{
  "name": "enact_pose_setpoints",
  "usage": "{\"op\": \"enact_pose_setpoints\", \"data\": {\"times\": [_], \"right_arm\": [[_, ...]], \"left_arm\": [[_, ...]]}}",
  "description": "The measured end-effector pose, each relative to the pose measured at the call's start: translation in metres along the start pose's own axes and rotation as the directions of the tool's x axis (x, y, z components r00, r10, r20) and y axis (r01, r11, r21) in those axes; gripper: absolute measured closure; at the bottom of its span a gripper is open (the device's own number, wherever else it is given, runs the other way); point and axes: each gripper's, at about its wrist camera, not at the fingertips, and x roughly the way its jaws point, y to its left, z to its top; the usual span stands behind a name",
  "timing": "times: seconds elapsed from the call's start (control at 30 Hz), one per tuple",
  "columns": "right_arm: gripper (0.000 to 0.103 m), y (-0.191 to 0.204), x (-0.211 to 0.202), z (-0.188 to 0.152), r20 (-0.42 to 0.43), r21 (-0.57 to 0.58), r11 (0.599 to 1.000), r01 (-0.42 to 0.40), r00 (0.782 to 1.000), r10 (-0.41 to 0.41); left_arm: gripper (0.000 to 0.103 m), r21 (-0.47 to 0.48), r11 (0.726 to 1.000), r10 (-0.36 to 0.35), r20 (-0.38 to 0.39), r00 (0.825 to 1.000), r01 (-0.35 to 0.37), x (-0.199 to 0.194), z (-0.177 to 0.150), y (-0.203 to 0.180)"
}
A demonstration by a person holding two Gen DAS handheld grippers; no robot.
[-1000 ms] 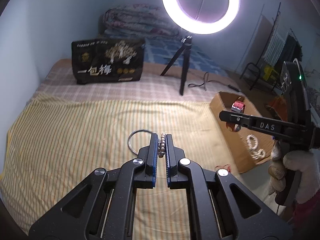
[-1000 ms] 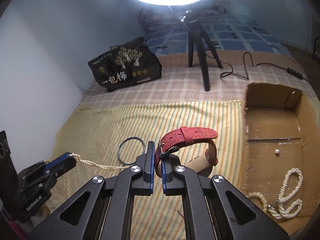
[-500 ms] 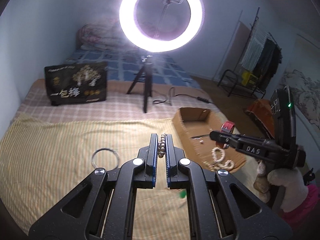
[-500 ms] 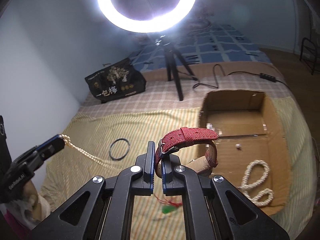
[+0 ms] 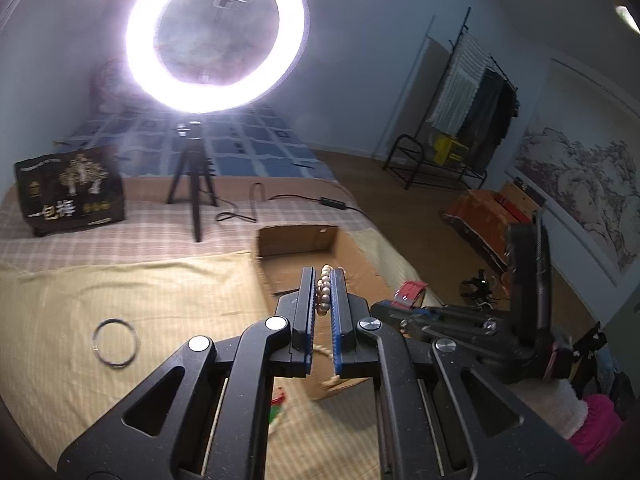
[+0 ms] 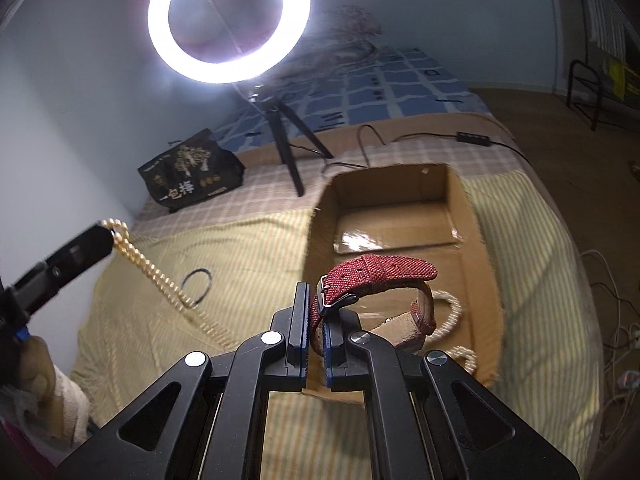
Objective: Organize jewelry
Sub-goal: 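Lift and carry the pearl strand and red watch in both tools into the box, then open the right tool to drop the watch while the left tool releases the pearl strand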
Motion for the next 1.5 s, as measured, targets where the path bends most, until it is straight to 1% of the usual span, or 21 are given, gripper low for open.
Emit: {"op": "enact_pose_setpoints", "data": {"times": [0.2, 0.43, 0.67, 0.87, 1.3, 1.4, 1.5], "right_arm": [[0.099, -0.021, -0.002, -0.008, -0.018, 0.012, 1.0, 0.024, 1.0, -0.024], [0.099, -0.033, 0.008, -0.015, -0.054, 0.016, 0.999, 0.038, 0.998, -0.037], [0.099, -0.042, 0.021, -0.02, -0.089, 0.031, 0.998, 0.048, 0.995, -0.045], [0.099, -0.049, 0.031, -0.023, -0.114, 0.039, 0.997, 0.064, 0.992, -0.059], [0.099, -0.054, 0.041, -0.024, -0.138, 0.051, 0.995, 0.085, 0.987, -0.077], [0.095, -0.054, 0.043, -0.026, -0.145, 0.044, 0.995, 0.09, 0.986, -0.083], [0.095, -0.053, 0.044, -0.027, -0.152, 0.036, 0.995, 0.097, 0.984, -0.091]], "left_arm": [[0.099, 0.018, 0.999, -0.04, -0.017, 0.999, 0.041, 0.021, 0.0, -0.026], [0.099, 0.014, 0.999, -0.049, -0.044, 0.998, 0.05, 0.045, -0.004, -0.037], [0.098, 0.008, 1.0, -0.021, -0.095, 0.995, 0.022, 0.074, -0.014, -0.033], [0.099, 0.015, 0.999, 0.031, -0.133, 0.991, -0.029, 0.093, -0.026, -0.024], [0.098, 0.042, 0.997, 0.075, -0.16, 0.984, -0.069, 0.104, -0.034, -0.019], [0.098, 0.038, 0.997, 0.071, -0.165, 0.984, -0.065, 0.105, -0.033, -0.018], [0.098, 0.038, 0.997, 0.071, -0.165, 0.984, -0.066, 0.104, -0.033, -0.018]]}}
